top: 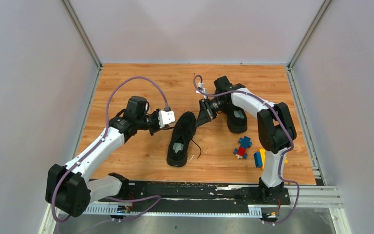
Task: Tie the shoes
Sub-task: Adjust the shoe at the center of the board, then pick up the shoelace at the center of the board.
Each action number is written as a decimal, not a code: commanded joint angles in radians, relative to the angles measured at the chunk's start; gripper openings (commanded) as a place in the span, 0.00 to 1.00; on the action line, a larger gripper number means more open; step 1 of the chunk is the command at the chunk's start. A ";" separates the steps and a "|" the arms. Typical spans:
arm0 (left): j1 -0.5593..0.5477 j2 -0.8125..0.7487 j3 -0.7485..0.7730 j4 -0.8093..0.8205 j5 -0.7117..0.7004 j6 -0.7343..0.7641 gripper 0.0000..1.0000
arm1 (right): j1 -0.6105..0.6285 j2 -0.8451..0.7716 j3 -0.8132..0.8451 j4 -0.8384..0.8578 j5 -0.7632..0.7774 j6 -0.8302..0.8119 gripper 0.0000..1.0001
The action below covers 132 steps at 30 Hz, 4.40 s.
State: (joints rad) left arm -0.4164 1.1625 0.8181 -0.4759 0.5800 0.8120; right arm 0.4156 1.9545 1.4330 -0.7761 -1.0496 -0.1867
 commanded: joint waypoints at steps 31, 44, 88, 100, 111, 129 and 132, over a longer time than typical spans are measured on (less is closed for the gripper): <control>0.259 0.312 0.014 0.148 0.208 -1.163 0.56 | 0.097 -0.117 0.005 -0.040 0.418 0.088 0.49; 0.037 0.372 -0.022 0.354 0.165 -1.130 0.54 | 0.082 0.176 0.215 -0.044 0.415 0.102 0.45; 0.032 0.480 0.268 -0.048 0.099 0.032 0.19 | 0.001 0.010 0.188 -0.082 0.243 -0.038 0.50; 0.010 0.504 0.613 -0.302 0.361 -0.092 0.00 | -0.009 -0.012 0.127 -0.063 0.223 -0.018 0.49; -0.086 0.592 0.738 -0.592 0.460 0.079 0.00 | -0.044 -0.044 0.080 -0.053 0.197 0.003 0.49; -0.089 0.572 0.730 -0.388 0.305 -0.164 0.26 | -0.061 -0.056 0.018 -0.056 -0.147 -0.036 0.58; -0.087 0.572 0.732 -0.386 0.294 -0.166 0.26 | -0.058 -0.034 0.027 -0.049 -0.169 -0.015 0.59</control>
State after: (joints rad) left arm -0.5098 1.7638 1.5139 -0.8925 0.8921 0.6765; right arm 0.3607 1.9411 1.4528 -0.8516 -1.0912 -0.1940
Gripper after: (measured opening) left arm 0.256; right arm 0.585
